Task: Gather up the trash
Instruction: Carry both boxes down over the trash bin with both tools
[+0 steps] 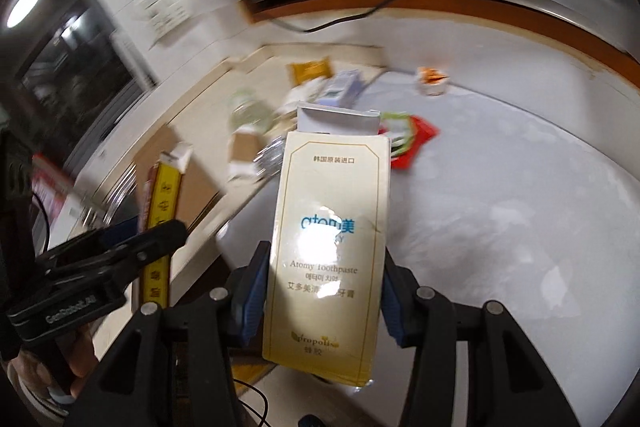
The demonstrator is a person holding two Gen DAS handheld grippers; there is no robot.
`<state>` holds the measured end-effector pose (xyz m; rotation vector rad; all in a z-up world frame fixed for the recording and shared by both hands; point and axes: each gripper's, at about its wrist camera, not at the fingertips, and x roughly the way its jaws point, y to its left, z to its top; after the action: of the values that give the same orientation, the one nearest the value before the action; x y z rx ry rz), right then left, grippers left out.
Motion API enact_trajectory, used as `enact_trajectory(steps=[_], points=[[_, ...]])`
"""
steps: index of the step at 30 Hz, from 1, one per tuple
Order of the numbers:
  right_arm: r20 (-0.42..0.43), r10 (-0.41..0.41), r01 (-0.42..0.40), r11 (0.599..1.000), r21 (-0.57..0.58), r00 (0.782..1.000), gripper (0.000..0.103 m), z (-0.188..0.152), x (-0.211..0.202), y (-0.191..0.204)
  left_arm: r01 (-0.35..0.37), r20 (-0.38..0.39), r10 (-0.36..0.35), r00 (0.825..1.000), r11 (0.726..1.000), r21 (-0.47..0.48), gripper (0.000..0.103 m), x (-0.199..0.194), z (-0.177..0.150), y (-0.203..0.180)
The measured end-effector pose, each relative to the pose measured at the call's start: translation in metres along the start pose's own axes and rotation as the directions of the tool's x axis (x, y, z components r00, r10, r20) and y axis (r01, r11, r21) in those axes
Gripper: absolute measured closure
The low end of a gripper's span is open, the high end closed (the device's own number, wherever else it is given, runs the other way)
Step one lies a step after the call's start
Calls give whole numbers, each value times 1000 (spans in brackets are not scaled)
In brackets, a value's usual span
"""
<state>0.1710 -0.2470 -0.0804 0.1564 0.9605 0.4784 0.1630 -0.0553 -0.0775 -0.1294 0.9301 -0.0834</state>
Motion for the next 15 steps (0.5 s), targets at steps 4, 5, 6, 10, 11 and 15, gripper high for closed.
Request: enact_trajectory(steps=[4,5,6,10,11,15], points=[[-19,33,-35,994,-103,999,54,-21,2,33,-45,-4,45,999,999,-11,46,-13,-33,16],[-26,41,-44,991,-128,999,54,-26,3,41,-48,-10,48,999,999,-20,46,-15,-42,20],[-36,49,-54,986,-159,998,54,-34,5,50,-47,-17,47,999,998,-33,46,-17,-50,26],[-76,62,-79,962,-260,995,54,-64,15,78,-40,-51,35,998,994,-104,46,-16,-89,50],[-89,62,-85,956,-279,994,54,-72,18,84,-38,-68,30,997,992,-124,46,-13,-99,56],[-134,57,-100,935,-341,989,54,-104,33,99,-51,-120,30,992,983,-178,46,-2,-135,74]])
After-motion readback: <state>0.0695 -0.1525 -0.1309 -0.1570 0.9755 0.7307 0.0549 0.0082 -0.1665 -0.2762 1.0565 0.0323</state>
